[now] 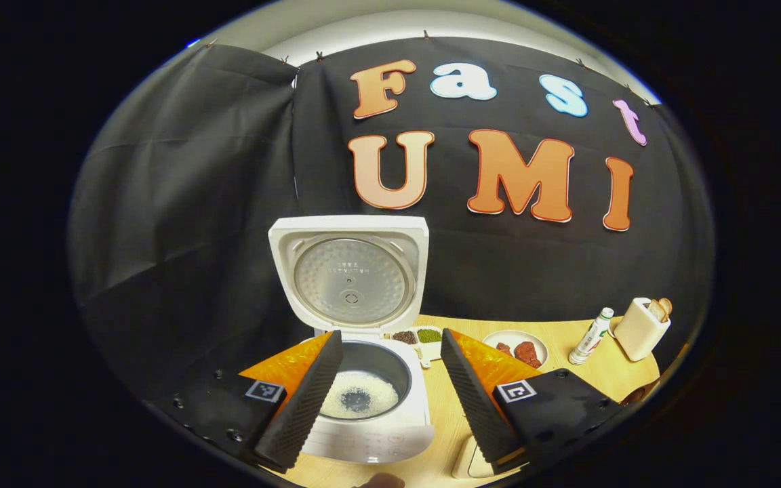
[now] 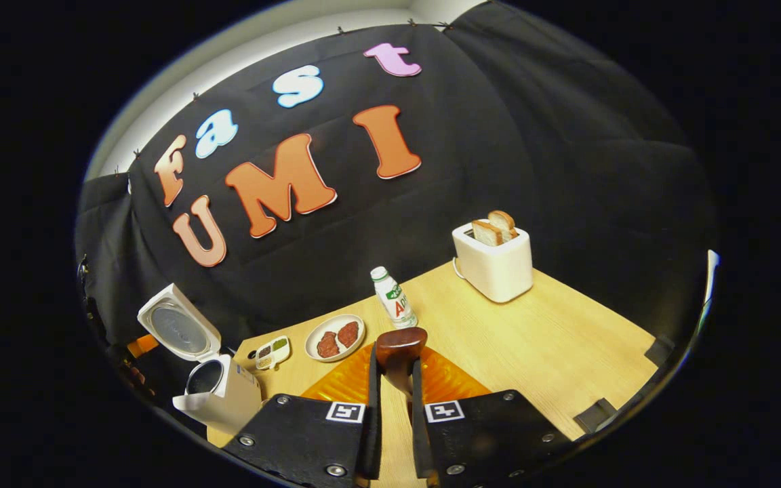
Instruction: Close the left gripper, press the button to open the rice cooker; take a wooden spoon from the chopstick holder with the right hand, scoop a spoonful of rice and pour it into the rice cooker, then put the wooden spoon back into the chopstick holder.
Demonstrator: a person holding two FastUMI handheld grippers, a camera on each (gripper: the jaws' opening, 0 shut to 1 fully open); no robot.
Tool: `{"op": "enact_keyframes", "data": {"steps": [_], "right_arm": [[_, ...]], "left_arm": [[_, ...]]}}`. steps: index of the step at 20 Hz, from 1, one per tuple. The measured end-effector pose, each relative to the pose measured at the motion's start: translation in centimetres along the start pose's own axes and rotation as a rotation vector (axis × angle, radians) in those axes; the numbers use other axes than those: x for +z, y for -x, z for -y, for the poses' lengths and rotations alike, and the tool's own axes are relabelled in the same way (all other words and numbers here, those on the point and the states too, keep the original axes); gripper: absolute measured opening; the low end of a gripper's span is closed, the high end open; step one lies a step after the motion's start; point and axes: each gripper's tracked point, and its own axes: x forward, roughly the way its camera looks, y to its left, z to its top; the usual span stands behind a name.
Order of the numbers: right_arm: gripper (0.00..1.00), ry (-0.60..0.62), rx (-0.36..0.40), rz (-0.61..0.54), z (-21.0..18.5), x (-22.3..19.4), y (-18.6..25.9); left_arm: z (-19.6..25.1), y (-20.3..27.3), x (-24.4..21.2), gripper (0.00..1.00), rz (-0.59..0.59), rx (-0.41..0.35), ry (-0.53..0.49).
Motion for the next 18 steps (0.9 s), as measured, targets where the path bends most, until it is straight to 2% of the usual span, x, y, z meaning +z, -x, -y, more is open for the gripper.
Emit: {"op": "enact_keyframes", "data": {"steps": [7, 12, 16, 18], "right_arm": [[0.19, -0.117, -0.003, -0.034, 2.4, -4.5, -2.1], [0.20, -0.211, 0.007, -0.034, 3.7, -5.3, -2.5], [0.27, -0.286, 0.023, -0.057, 4.6, -6.1, -2.3], [0.33, -0.279, -0.001, -0.068, 5.4, -6.3, -2.6]], "left_arm": [[-0.6, 0.5, 2.0, 0.98, 0.044, 0.025, -0.053], [-2.4, -0.7, 4.3, 0.99, 0.069, 0.055, -0.014], [-4.1, -1.7, 7.5, 0.99, 0.116, 0.080, 0.016], [-4.7, -2.3, 9.2, 0.99, 0.134, 0.081, 0.023]]}}
